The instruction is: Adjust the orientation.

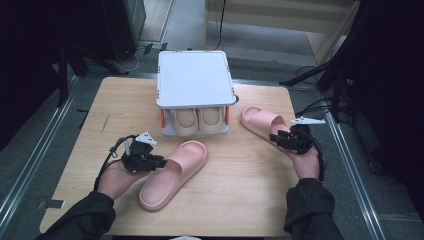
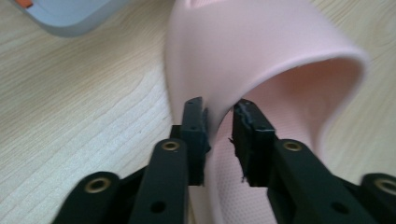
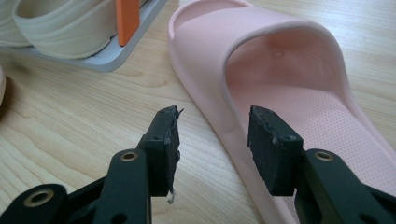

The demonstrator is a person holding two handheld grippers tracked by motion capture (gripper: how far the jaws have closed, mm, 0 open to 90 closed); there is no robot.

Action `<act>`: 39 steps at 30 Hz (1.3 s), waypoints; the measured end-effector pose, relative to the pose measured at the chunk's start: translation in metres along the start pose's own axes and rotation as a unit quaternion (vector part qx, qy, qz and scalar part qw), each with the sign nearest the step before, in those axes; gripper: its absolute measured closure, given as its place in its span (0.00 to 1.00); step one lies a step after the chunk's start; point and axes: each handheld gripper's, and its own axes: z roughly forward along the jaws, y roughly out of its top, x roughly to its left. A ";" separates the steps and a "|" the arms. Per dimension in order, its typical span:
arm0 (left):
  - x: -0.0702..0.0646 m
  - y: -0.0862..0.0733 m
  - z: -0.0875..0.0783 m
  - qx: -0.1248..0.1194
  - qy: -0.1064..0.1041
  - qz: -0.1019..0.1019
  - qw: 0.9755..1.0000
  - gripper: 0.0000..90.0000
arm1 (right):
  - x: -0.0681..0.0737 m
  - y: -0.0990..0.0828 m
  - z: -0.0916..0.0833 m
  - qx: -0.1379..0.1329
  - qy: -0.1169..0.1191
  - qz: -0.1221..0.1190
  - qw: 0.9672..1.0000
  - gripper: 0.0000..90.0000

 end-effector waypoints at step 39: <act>0.012 -0.024 0.006 0.055 -0.038 -0.010 0.998 0.90 | 0.172 -0.007 0.078 0.090 0.197 -0.132 0.967 0.90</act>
